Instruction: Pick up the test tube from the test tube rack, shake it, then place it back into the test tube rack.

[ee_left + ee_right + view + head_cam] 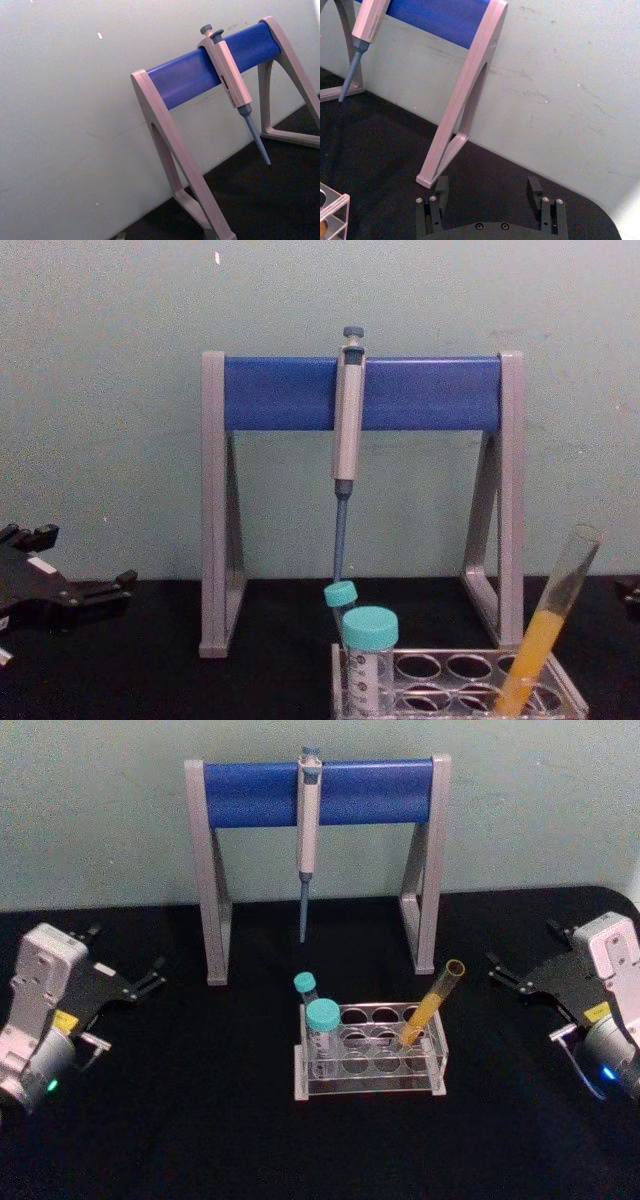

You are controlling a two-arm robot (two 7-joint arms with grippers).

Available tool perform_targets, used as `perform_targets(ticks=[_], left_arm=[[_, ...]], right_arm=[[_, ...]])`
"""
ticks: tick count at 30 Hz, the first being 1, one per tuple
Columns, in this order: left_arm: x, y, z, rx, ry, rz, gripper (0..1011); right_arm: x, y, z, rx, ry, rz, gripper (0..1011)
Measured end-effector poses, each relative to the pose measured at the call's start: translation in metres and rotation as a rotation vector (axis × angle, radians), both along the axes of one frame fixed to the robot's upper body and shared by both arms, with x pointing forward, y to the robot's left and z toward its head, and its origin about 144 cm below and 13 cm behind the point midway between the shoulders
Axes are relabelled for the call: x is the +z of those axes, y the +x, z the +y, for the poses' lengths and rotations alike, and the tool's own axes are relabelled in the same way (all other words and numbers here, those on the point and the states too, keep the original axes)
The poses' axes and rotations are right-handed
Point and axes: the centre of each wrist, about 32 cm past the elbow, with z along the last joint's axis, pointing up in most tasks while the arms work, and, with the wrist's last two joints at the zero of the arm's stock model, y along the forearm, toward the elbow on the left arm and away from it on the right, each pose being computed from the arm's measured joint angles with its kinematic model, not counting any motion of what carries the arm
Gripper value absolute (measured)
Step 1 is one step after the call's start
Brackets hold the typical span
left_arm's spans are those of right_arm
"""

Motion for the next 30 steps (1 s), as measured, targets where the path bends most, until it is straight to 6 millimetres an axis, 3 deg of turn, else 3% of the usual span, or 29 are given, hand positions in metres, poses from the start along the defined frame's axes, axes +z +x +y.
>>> perform_targets(ticks=[30], left_arm=[[0.0000, 0.0000, 0.0000, 0.000, 0.000, 0.000, 1001]], right_arm=[[0.0000, 0.0000, 0.0000, 0.000, 0.000, 0.000, 1000]])
